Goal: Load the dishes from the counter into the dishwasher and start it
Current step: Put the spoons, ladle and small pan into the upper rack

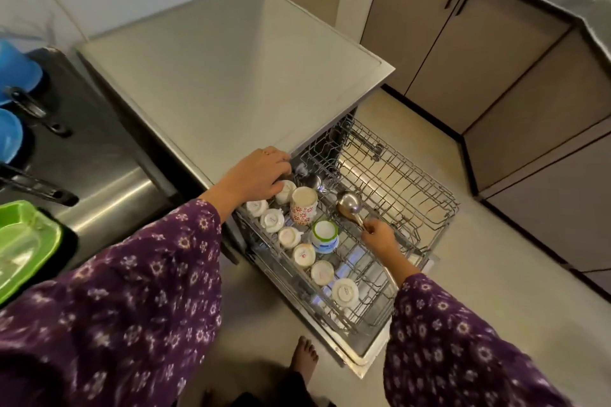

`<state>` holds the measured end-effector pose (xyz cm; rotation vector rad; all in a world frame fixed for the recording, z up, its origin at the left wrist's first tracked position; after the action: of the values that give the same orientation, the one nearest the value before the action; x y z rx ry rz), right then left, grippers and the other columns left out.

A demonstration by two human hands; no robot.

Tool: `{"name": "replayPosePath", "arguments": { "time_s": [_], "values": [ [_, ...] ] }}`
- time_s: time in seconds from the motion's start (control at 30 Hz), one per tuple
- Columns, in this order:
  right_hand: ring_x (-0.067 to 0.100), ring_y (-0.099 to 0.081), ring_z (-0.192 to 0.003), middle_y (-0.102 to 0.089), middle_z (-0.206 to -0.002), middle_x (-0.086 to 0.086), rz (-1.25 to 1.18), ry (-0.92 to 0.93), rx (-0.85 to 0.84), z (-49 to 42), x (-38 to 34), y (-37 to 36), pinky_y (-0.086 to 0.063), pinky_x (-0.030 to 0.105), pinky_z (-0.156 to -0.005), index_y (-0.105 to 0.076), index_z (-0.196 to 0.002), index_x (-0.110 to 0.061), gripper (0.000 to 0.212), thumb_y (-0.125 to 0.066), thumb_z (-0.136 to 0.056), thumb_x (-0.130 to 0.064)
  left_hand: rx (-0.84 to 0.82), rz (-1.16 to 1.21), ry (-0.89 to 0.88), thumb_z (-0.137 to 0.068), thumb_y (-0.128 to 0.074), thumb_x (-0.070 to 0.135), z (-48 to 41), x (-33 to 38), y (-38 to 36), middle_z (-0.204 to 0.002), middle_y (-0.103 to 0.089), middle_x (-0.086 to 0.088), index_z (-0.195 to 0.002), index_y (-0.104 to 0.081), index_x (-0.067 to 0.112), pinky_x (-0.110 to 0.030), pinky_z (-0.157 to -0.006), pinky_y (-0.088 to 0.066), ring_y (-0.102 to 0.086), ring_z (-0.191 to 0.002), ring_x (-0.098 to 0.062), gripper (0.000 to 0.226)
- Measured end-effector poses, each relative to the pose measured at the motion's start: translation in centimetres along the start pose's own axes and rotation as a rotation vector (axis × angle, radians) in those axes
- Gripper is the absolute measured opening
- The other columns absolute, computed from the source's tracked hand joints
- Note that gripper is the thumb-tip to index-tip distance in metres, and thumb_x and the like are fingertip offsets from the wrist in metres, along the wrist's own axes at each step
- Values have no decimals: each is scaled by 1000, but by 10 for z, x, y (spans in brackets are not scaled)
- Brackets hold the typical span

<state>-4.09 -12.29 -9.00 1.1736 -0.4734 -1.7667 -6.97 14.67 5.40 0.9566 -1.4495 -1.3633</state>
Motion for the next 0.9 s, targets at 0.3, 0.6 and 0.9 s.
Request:
{"name": "replayPosePath", "arguments": {
  "time_s": [0.3, 0.6, 0.9],
  "values": [
    [18, -52, -66, -59, -79, 6, -30, 22, -39, -56, 10, -21, -38, 21, -50, -64, -107, -6, 20, -51, -93, -12, -20, -13, -89, -77, -54, 30, -29, -6, -31, -138, -48, -15, -110, -64, 11, -43, -104, -39, -43, -127, -33, 39],
    [16, -46, -54, -59, -73, 7, -75, -7, -6, -67, 40, -54, -34, 19, -45, -66, -111, -5, 29, -50, -88, 0, 156, 67, -152, -80, -56, 29, -29, -7, -39, -130, -55, -15, -104, -67, 9, -37, -110, -30, -42, -128, -31, 33],
    [21, -61, -83, -66, -95, 4, -398, -39, 75, -62, 55, -62, -51, 35, -75, -65, -114, -13, 33, -58, -84, -1, 156, 67, -123, -81, -51, 34, -28, -7, -39, -132, -55, -12, -103, -68, 11, -35, -109, -29, -38, -131, -28, 37]
  ]
}}
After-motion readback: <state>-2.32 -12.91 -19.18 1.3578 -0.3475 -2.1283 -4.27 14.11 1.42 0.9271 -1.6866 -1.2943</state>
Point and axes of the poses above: each hand's wrist, its own z-axis away from the middle knuckle, its own y-axis out of the back of the hand, x = y × z, the point moved 8 cm from there along -z, towards the middle knuckle
